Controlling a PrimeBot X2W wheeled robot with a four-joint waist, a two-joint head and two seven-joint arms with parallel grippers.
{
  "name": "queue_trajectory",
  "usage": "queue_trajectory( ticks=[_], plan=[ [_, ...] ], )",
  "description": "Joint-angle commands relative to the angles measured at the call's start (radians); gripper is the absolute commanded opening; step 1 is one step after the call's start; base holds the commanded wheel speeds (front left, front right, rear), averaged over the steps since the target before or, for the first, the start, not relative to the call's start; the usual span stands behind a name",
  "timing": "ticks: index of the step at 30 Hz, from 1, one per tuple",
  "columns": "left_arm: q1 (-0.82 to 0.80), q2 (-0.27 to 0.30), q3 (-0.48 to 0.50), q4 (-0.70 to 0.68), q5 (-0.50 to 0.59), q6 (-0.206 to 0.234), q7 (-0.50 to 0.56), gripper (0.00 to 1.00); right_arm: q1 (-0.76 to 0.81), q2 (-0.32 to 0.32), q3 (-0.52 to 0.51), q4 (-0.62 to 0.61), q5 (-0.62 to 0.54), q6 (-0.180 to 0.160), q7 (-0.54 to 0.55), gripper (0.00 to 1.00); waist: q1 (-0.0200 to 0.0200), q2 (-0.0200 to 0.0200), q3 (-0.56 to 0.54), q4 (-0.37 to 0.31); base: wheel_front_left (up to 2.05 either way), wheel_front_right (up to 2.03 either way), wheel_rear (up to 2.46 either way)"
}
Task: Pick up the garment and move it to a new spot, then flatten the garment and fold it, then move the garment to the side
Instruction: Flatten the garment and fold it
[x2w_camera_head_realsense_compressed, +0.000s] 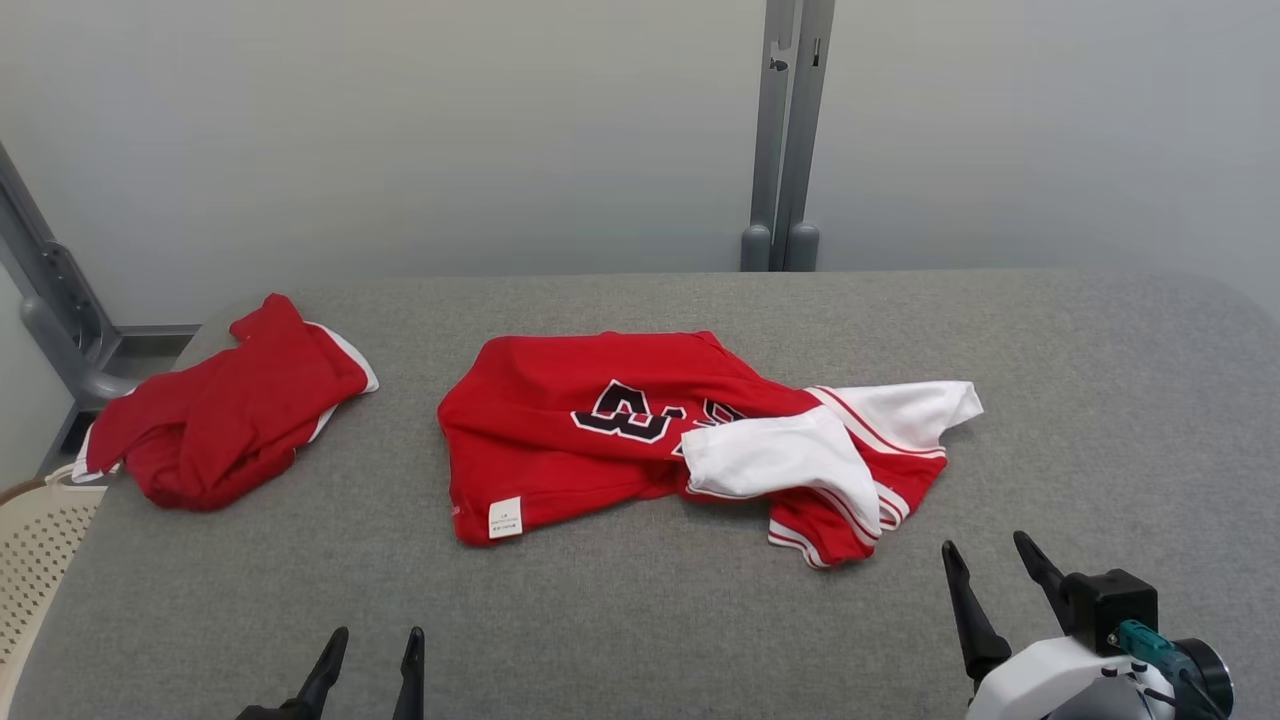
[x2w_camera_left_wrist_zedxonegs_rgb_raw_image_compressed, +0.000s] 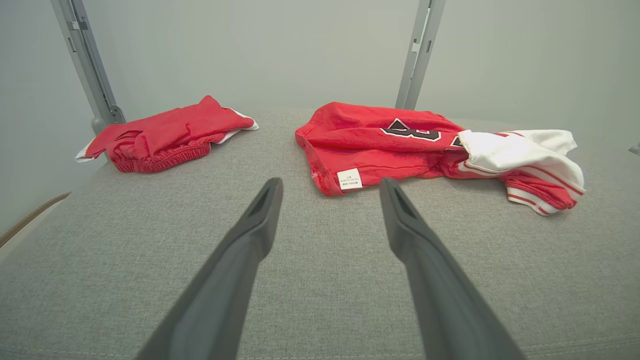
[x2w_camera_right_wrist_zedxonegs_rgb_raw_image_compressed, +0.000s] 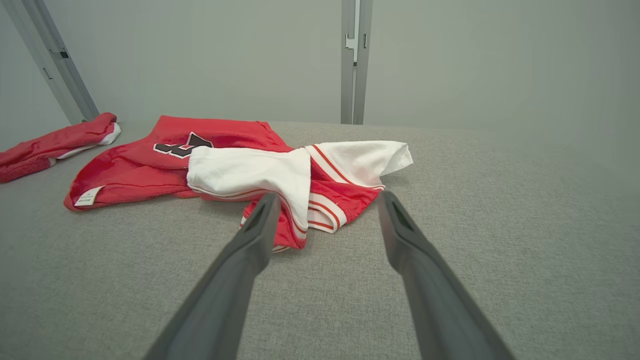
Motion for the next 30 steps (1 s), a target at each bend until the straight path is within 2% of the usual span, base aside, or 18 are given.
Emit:
queue_trajectory(
  ticks=[1,9,17,23,30],
  plan=[
    [-0.007,0.005,0.0,-0.001,0.008,-0.004,0.002,1.0,0.014,-0.004,-0.002,0.0,-0.001,0.0,0.003,1.0,0.0,0.0,0.001,-0.001,0.0,0.0,0.0],
    [-0.029,0.007,-0.012,0.013,0.008,-0.005,0.011,1.0,-0.001,-0.004,-0.009,-0.012,-0.014,0.0,0.008,1.0,0.0,0.0,0.012,-0.008,0.0,0.0,0.0],
    [-0.08,0.016,-0.029,0.026,-0.001,-0.016,0.077,1.0,-0.022,-0.004,-0.011,-0.026,0.006,0.0,0.037,1.0,0.0,0.0,0.024,-0.005,0.0,0.0,0.0],
    [-0.195,0.018,-0.055,0.087,-0.007,-0.044,0.193,1.0,-0.092,-0.004,-0.012,-0.044,0.005,0.0,0.151,1.0,0.0,0.0,0.057,-0.011,0.0,0.0,0.0],
    [-0.407,-0.018,-0.096,0.228,-0.027,-0.07,0.409,1.0,-0.162,-0.004,0.004,-0.104,-0.009,0.0,0.229,1.0,0.0,0.0,0.119,-0.018,0.0,0.0,0.0]
  ],
)
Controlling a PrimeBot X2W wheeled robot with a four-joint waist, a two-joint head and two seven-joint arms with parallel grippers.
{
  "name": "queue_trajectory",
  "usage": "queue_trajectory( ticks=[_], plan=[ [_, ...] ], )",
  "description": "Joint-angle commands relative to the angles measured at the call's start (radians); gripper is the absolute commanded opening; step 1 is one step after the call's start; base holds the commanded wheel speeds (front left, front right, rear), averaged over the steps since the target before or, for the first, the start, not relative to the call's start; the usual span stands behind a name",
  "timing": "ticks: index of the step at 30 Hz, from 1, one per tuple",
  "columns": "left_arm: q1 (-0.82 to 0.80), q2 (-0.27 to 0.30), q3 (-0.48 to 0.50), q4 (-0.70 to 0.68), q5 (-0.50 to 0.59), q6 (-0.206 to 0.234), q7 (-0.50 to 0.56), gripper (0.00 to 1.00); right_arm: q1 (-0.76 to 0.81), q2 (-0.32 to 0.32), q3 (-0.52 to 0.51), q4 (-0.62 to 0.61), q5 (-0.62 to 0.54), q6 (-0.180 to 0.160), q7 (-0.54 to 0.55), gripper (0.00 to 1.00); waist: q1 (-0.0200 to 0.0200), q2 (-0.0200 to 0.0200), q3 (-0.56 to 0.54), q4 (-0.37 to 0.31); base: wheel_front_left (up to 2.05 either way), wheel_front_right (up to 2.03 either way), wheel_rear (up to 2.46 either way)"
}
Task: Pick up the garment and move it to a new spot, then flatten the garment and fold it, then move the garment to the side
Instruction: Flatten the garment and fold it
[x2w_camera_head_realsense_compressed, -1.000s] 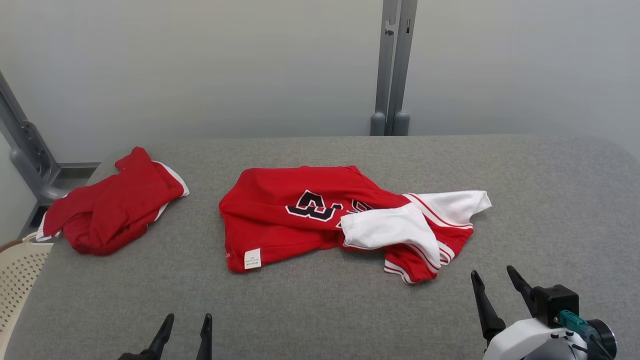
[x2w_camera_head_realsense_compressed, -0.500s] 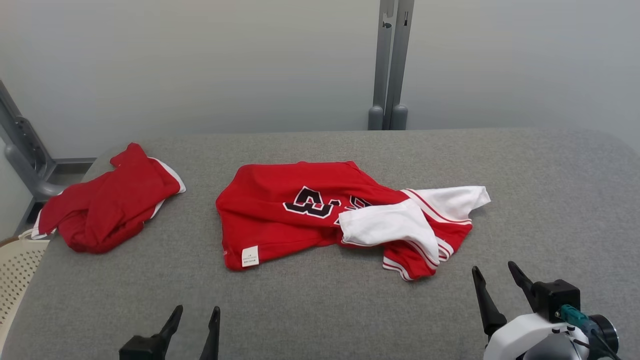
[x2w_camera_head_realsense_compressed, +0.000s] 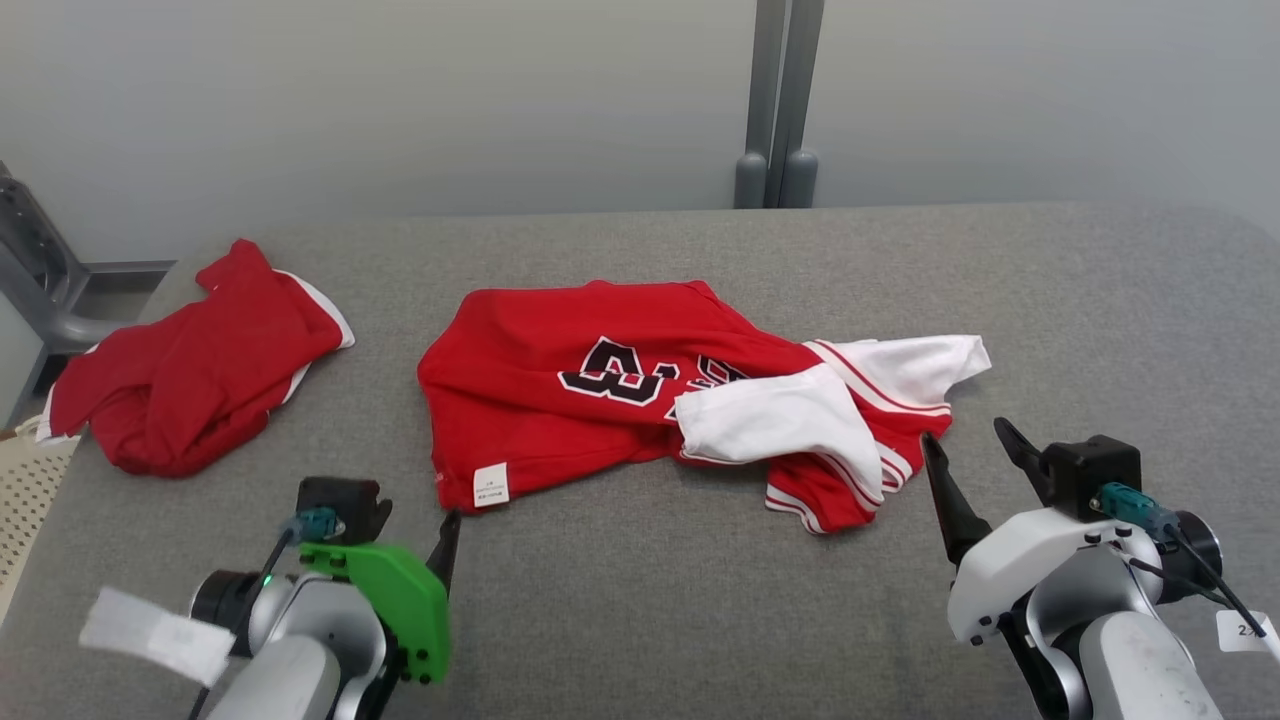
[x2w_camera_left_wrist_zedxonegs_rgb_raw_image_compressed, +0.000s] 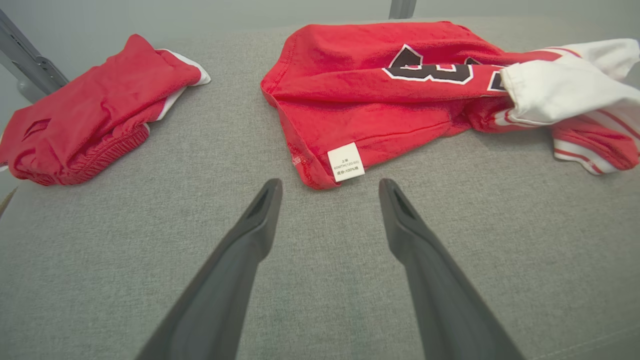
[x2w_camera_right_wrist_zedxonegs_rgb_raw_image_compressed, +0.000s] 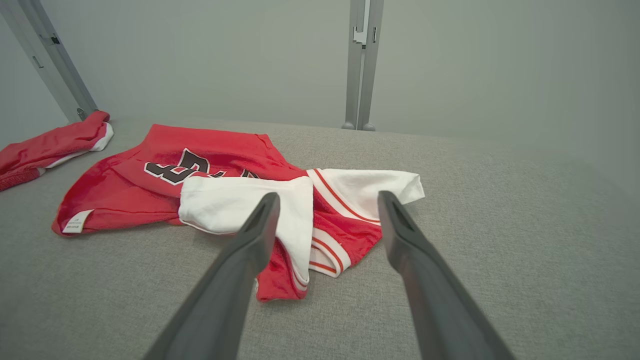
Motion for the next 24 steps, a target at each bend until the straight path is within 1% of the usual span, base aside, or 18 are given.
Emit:
queue_trajectory(
  ticks=[1,5,6,8,9,10,11,12,14,17,18,19,21,22,23,24],
  plan=[
    [-0.073,-0.013,-0.009,0.041,-0.005,-0.008,0.05,1.0,-0.014,-0.004,0.011,-0.016,-0.001,0.0,0.008,1.0,0.0,-0.0001,0.04,-0.011,0.0,0.0,0.0],
    [-0.2,-0.03,-0.012,0.139,-0.007,-0.006,0.135,1.0,-0.033,-0.004,0.045,-0.047,0.016,0.0,0.016,1.0,0.0,-0.0001,0.097,-0.042,0.0,0.0,0.0],
    [-0.23,-0.034,-0.011,0.162,-0.008,-0.004,0.151,0.92,-0.041,-0.004,0.054,-0.054,0.018,0.0,0.016,1.0,0.0,-0.0001,0.113,-0.051,0.0,0.0,0.0],
    [-0.283,-0.03,-0.014,0.208,0.009,0.009,0.179,0.67,-0.052,-0.004,0.063,-0.065,0.016,0.0,0.014,1.0,0.0,-0.0001,0.144,-0.068,0.0,0.0,0.0],
    [-0.309,-0.033,-0.011,0.232,0.007,0.015,0.194,0.48,-0.057,-0.004,0.066,-0.07,0.015,0.0,0.012,1.0,0.0,-0.0001,0.16,-0.075,0.0,0.0,0.0],
    [-0.333,-0.041,-0.007,0.254,0.0,0.02,0.211,0.38,-0.062,-0.004,0.068,-0.074,0.015,0.0,0.012,1.0,0.0,-0.0001,0.173,-0.081,0.0,0.0,0.0],
    [-0.355,-0.045,-0.008,0.275,-0.002,0.022,0.225,0.34,-0.066,-0.004,0.071,-0.076,0.011,0.0,0.012,1.0,0.0,-0.0001,0.184,-0.087,0.0,0.0,0.0],
    [-0.355,-0.045,-0.008,0.275,-0.002,0.022,0.225,0.34,-0.066,-0.004,0.071,-0.076,0.011,0.0,0.012,1.0,0.0,-0.0001,0.184,-0.087,0.0,0.0,0.0],
    [-0.393,-0.049,-0.007,0.311,-0.006,0.024,0.252,0.3,-0.076,-0.004,0.075,-0.078,0.006,0.0,0.01,1.0,0.0,-0.0001,0.205,-0.099,0.0,0.0,0.0],
    [-0.434,-0.052,-0.016,0.358,0.0,0.021,0.283,0.33,-0.083,-0.004,0.073,-0.081,0.005,0.0,0.006,1.0,0.0,-0.0001,0.226,-0.111,0.0,0.0,0.0],
    [-0.451,-0.05,-0.017,0.381,0.002,0.024,0.296,0.38,-0.086,-0.004,0.07,-0.082,0.002,0.0,0.003,1.0,0.0,-0.0001,0.237,-0.117,0.0,0.0,0.0],
    [-0.46,-0.047,-0.02,0.391,0.007,0.027,0.296,0.4,-0.088,-0.004,0.069,-0.084,0.001,0.0,0.001,1.0,0.0,-0.0001,0.242,-0.119,0.0,0.0,0.0],
    [-0.47,-0.042,-0.022,0.409,0.014,0.036,0.299,0.42,-0.091,-0.003,0.064,-0.087,-0.001,0.0,0.0,1.0,0.0,-0.0001,0.248,-0.12,0.0,0.0,0.0],
    [-0.472,-0.043,-0.023,0.417,0.013,0.039,0.302,0.47,-0.092,-0.004,0.062,-0.088,-0.002,0.0,0.0,1.0,0.0,-0.0001,0.251,-0.12,0.0,0.0,0.0],
    [-0.476,-0.046,-0.023,0.424,0.011,0.042,0.306,0.55,-0.091,-0.004,0.059,-0.089,-0.004,0.0,0.0,1.0,0.0,-0.0001,0.255,-0.119,0.0,0.0,0.0],
    [-0.478,-0.047,-0.025,0.429,0.01,0.041,0.307,0.54,-0.09,-0.004,0.057,-0.089,-0.004,0.0,-0.002,1.0,0.0,-0.0001,0.257,-0.117,0.0,0.0,0.0]
  ],
)
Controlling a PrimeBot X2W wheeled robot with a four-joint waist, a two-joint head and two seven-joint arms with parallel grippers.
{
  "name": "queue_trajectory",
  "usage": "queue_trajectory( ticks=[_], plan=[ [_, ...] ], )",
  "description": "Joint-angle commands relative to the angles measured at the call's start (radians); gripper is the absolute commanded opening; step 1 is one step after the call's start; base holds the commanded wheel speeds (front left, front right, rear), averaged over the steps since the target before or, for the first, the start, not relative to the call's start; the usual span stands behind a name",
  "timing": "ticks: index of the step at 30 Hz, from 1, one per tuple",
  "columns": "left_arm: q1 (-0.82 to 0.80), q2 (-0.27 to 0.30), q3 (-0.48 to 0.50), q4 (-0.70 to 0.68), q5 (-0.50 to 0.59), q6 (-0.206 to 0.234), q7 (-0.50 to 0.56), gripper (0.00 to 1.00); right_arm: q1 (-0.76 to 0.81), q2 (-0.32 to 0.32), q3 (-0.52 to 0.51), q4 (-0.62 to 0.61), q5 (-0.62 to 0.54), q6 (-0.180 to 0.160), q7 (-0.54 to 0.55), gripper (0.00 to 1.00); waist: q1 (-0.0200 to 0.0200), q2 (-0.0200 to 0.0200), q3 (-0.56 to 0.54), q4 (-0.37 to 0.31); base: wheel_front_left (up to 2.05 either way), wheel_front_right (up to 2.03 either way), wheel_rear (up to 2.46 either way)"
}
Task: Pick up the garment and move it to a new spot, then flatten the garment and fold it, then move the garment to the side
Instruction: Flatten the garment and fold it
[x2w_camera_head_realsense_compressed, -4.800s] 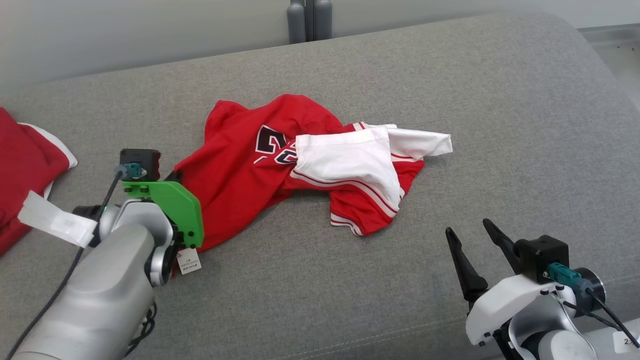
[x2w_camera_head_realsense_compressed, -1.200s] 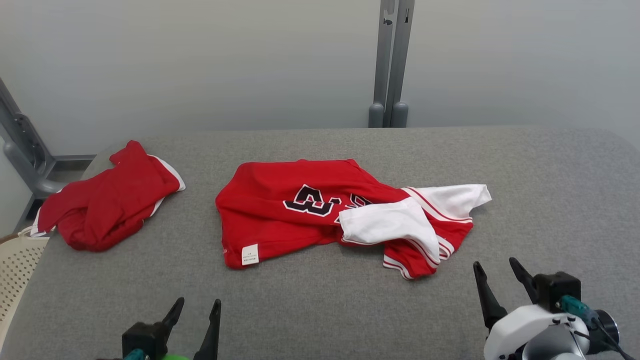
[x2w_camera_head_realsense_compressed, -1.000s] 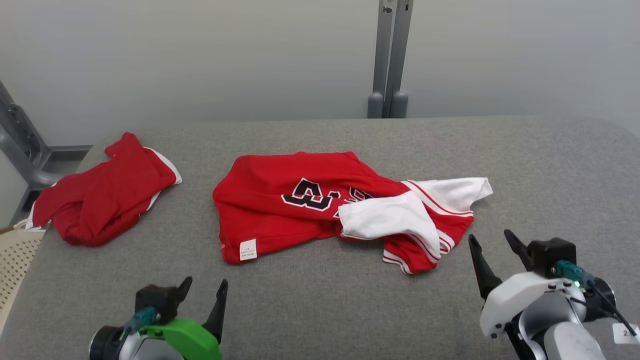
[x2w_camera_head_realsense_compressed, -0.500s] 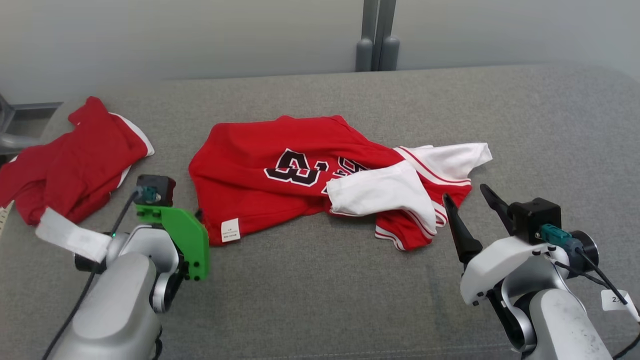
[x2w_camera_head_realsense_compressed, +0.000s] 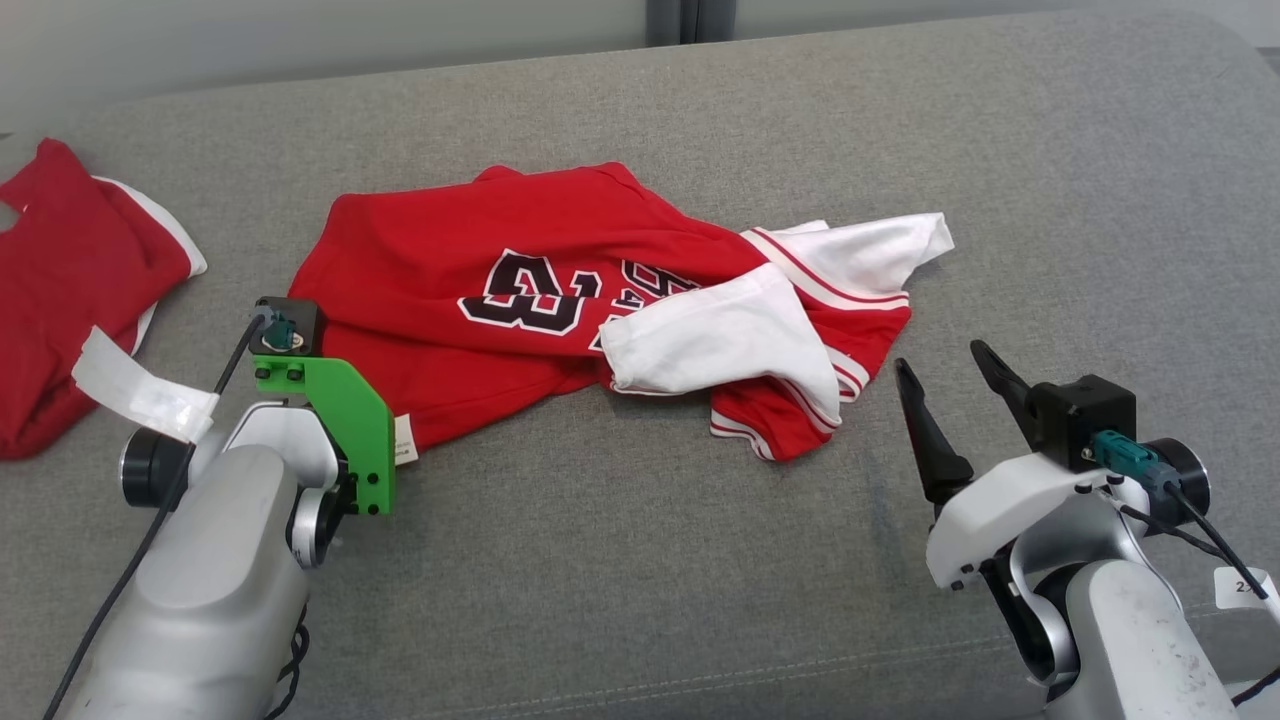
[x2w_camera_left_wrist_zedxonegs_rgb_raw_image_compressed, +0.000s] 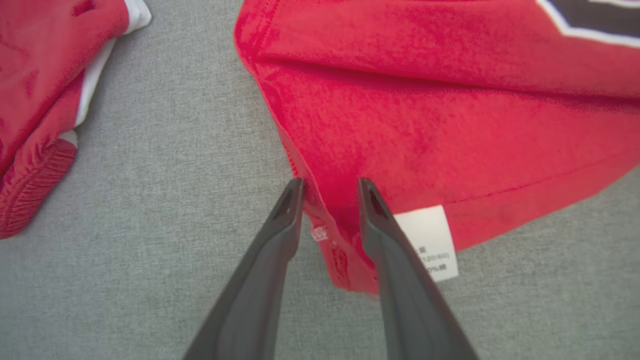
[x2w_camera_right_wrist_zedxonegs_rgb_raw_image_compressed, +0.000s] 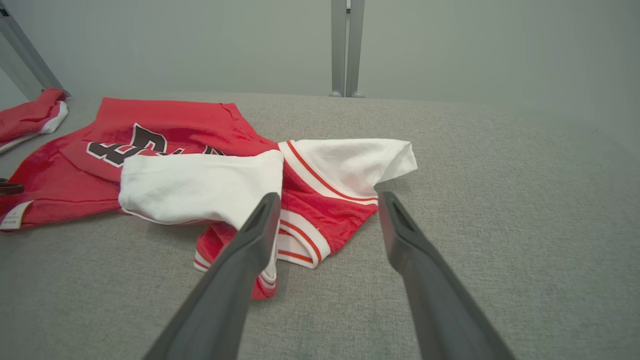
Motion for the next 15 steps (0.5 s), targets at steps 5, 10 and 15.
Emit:
queue_trajectory(
  ticks=[5,10,15],
  plan=[
    [-0.022,0.003,-0.013,0.02,0.011,0.025,0.022,0.54,-0.008,-0.003,-0.012,0.001,-0.006,0.0,-0.006,1.0,0.0,0.0,0.013,0.008,0.0,0.0,0.0],
    [-0.015,0.004,-0.022,-0.001,0.006,0.028,0.047,0.61,-0.007,-0.003,-0.014,0.006,-0.008,0.0,-0.002,1.0,0.0,0.0,0.005,0.019,0.0,0.0,0.0],
    [0.015,0.008,-0.026,-0.013,-0.01,0.031,0.085,0.38,-0.002,-0.003,-0.005,0.011,-0.006,0.0,0.0,1.0,0.0,0.0,-0.005,0.02,0.0,0.0,0.0]
  ],
)
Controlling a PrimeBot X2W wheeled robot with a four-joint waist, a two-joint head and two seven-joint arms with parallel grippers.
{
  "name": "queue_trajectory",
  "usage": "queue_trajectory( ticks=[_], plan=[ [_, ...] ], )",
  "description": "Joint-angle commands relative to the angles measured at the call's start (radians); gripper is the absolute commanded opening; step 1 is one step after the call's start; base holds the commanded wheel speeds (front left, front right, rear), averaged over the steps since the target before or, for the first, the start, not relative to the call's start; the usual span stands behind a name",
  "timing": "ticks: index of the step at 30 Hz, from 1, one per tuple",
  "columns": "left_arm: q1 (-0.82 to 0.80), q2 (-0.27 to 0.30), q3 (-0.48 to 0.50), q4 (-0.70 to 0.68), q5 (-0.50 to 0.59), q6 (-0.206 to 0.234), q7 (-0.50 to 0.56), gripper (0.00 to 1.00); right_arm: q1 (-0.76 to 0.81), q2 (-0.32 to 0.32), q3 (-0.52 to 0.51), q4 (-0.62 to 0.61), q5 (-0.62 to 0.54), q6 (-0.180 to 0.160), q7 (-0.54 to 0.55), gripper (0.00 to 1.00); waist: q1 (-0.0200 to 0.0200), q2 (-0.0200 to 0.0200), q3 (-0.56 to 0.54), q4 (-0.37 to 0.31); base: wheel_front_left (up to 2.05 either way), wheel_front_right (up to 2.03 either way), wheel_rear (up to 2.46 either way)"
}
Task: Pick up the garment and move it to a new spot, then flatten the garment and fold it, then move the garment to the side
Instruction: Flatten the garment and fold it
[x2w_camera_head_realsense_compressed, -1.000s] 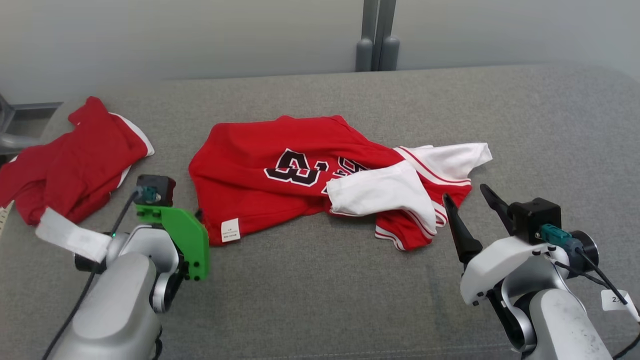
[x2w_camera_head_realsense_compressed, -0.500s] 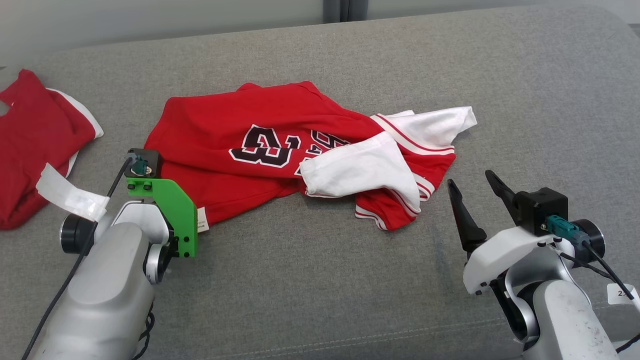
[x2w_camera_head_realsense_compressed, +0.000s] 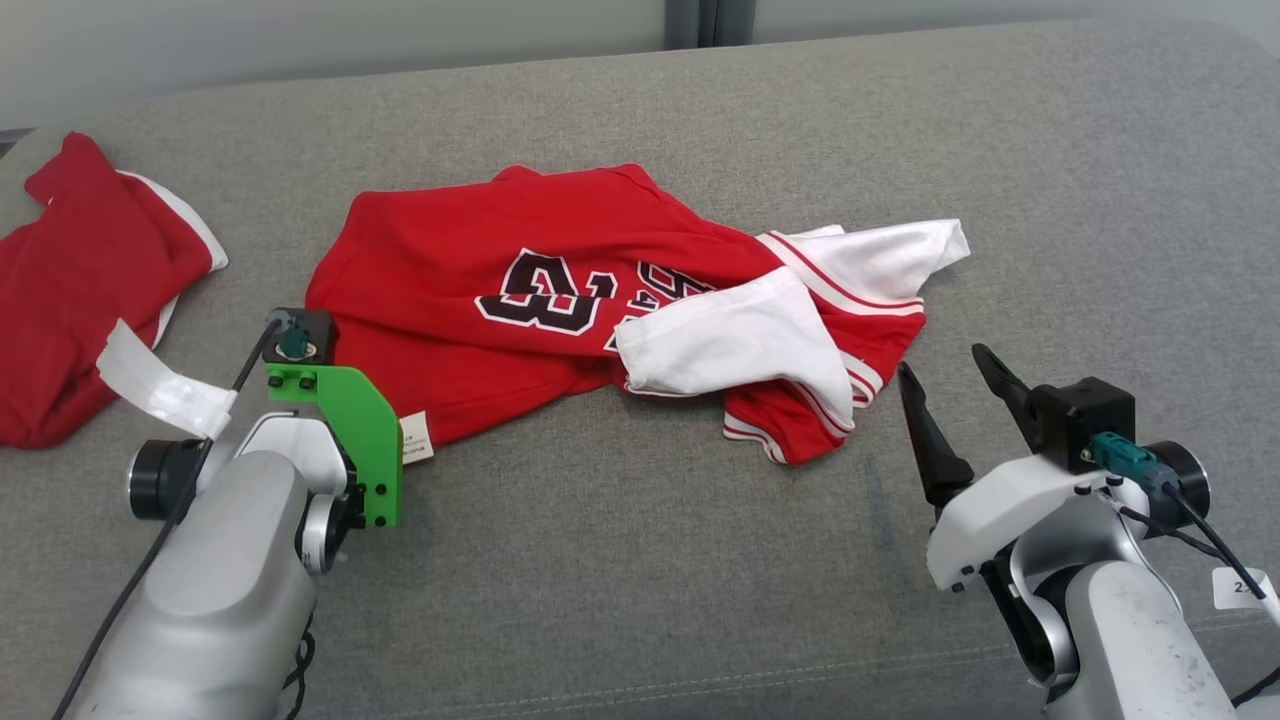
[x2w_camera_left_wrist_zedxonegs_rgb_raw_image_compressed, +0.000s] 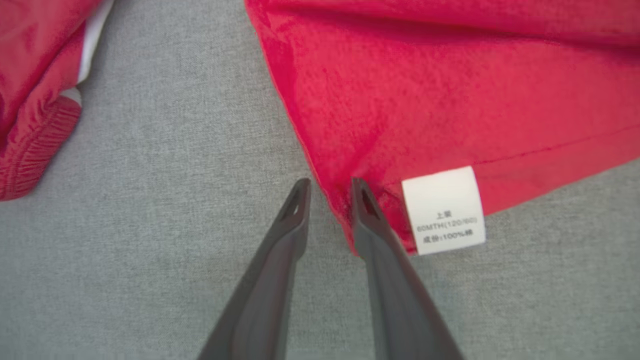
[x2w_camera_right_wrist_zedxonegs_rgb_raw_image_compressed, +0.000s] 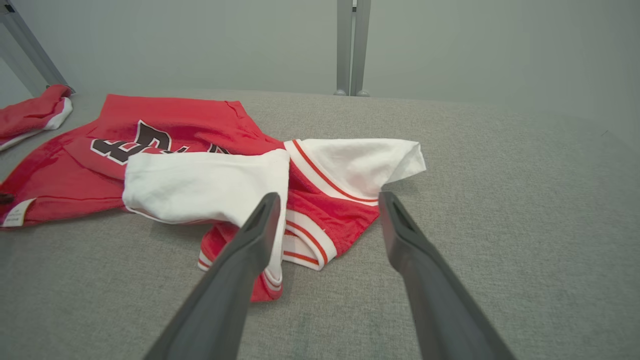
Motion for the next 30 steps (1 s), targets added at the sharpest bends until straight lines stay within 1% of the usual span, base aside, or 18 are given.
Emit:
queue_trajectory(
  ticks=[1,2,4,9,11,14,15,19,21,23,27,30],
  plan=[
    [0.014,0.007,0.0,-0.006,-0.008,0.004,0.004,0.35,-0.002,-0.004,0.004,0.002,-0.002,0.0,0.001,1.0,0.0,0.0,-0.002,-0.001,0.0,0.0,0.0],
    [0.017,0.008,0.0,-0.009,-0.012,0.005,0.009,0.22,-0.002,-0.004,0.005,0.002,-0.002,0.0,0.002,1.0,0.0,0.0,-0.002,-0.002,0.0,0.0,0.0],
    [0.025,0.01,0.001,-0.018,-0.015,0.008,0.016,0.0,-0.003,-0.004,0.008,0.002,-0.003,0.0,0.002,1.0,0.0,0.0,-0.002,-0.005,0.0,0.0,0.0],
    [0.031,0.018,0.007,-0.034,-0.024,0.018,0.011,0.0,-0.006,-0.004,0.013,-0.001,-0.006,0.0,0.005,1.0,0.0,0.0,-0.003,-0.011,0.0,0.0,0.0],
    [0.034,0.017,0.014,-0.044,-0.032,0.019,0.003,0.0,-0.021,-0.004,0.016,0.0,0.012,0.0,0.02,1.0,0.0,0.0,-0.003,-0.009,0.0,0.0,0.0],
    [0.043,0.015,0.023,-0.059,-0.042,0.019,-0.008,0.0,-0.062,-0.004,0.028,0.014,0.028,0.0,0.09,1.0,0.0,0.0,-0.004,-0.004,0.0,0.0,0.0],
    [0.043,0.015,0.023,-0.059,-0.042,0.019,-0.008,0.0,-0.062,-0.004,0.028,0.014,0.028,0.0,0.09,1.0,0.0,0.0,-0.004,-0.004,0.0,0.0,0.0],
    [0.046,0.011,0.018,-0.07,-0.045,0.024,-0.007,0.0,-0.161,-0.003,0.032,0.058,0.059,0.0,0.231,1.0,0.0,0.0,-0.005,0.008,0.0,0.0,0.0],
    [0.044,0.006,0.013,-0.076,-0.046,0.025,-0.005,0.0,-0.209,-0.003,0.036,0.104,0.088,0.0,0.3,1.0,0.0,0.0,-0.003,0.015,0.0,0.0,0.0],
    [0.037,0.0,0.01,-0.081,-0.048,0.023,-0.005,0.0,-0.263,-0.003,0.049,0.158,0.082,0.0,0.347,1.0,0.0,0.0,0.003,0.023,0.0,0.0,0.0],
    [0.021,-0.015,0.002,-0.085,-0.049,0.019,-0.007,0.0,-0.354,-0.003,0.062,0.281,0.137,0.0,0.374,1.0,0.0,0.0,0.016,0.037,0.0,0.0,0.0],
    [0.011,-0.021,-0.004,-0.085,-0.047,0.013,-0.008,0.0,-0.418,-0.004,0.08,0.363,0.153,0.0,0.389,1.0,0.0,0.0,0.027,0.047,0.0,0.0,0.0]
  ],
)
